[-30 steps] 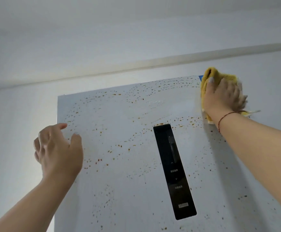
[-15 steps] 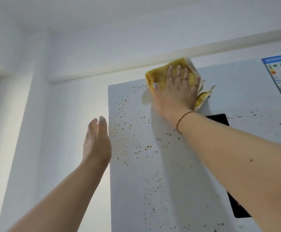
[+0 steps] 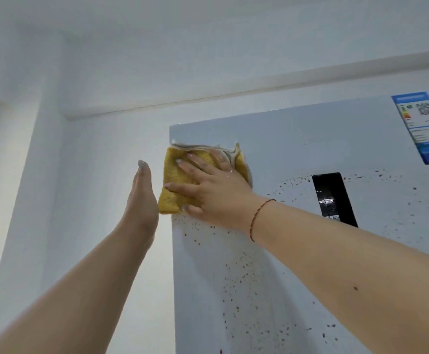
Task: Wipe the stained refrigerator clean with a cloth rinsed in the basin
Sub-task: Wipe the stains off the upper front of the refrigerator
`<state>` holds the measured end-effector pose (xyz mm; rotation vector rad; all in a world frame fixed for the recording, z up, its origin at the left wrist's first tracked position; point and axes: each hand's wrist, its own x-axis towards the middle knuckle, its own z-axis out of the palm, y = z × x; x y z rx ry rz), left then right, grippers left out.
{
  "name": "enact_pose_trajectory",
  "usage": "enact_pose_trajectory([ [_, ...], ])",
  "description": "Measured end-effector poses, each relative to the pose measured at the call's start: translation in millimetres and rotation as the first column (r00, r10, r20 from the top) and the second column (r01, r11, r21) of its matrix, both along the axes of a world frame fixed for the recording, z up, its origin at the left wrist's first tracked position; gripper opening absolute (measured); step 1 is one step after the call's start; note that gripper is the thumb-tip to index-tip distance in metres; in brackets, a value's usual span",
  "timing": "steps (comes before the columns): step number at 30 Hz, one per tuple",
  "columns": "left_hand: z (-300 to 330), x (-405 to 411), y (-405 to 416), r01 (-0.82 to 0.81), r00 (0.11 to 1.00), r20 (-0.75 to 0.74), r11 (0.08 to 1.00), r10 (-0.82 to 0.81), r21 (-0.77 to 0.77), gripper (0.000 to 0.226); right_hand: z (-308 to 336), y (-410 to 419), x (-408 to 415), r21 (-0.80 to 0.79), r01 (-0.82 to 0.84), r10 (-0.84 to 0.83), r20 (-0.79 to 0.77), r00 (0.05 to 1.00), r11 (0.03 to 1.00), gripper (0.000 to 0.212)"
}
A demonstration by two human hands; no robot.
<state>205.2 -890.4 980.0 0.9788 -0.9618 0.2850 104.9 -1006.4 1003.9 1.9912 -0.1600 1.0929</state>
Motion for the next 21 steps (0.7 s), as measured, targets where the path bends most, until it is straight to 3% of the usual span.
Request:
enact_pose_trajectory([
  [3,13,-12,-4,-0.119,0.981,0.158,0.991,0.109,0.055,0.058,-5,-17,-26,-0.026,0.018,-0.018,-0.006,1.0,1.0,0.054],
  [5,22,-18,-9,-0.283,0.915,0.325,0.955,0.241,0.09,0.063,-4,-31,-45,0.016,0.058,-0.058,0.048,0.997,0.998,0.058],
  [9,30,-31,-21,-0.611,0.696,0.6,0.765,0.394,0.206,0.067,1,-67,-91,0.236,0.116,-0.173,0.237,0.956,0.965,0.062],
  [12,29,-37,-25,-0.678,0.64,0.663,0.692,0.389,0.249,0.072,-10,-98,-128,0.446,0.029,-0.238,0.42,0.876,0.895,0.067],
  [16,31,-35,-25,-0.667,0.663,0.641,0.693,0.388,0.271,0.067,-35,-113,-147,0.595,-0.071,-0.354,0.565,0.745,0.801,0.065],
  [18,30,-37,-23,-0.623,0.693,0.619,0.739,0.368,0.257,0.063,-39,-104,-136,0.637,-0.106,-0.401,0.596,0.695,0.763,0.064],
  [21,32,-36,-17,-0.444,0.818,0.514,0.852,0.259,0.276,0.068,-28,-82,-112,0.666,-0.161,-0.405,0.609,0.682,0.729,0.068],
])
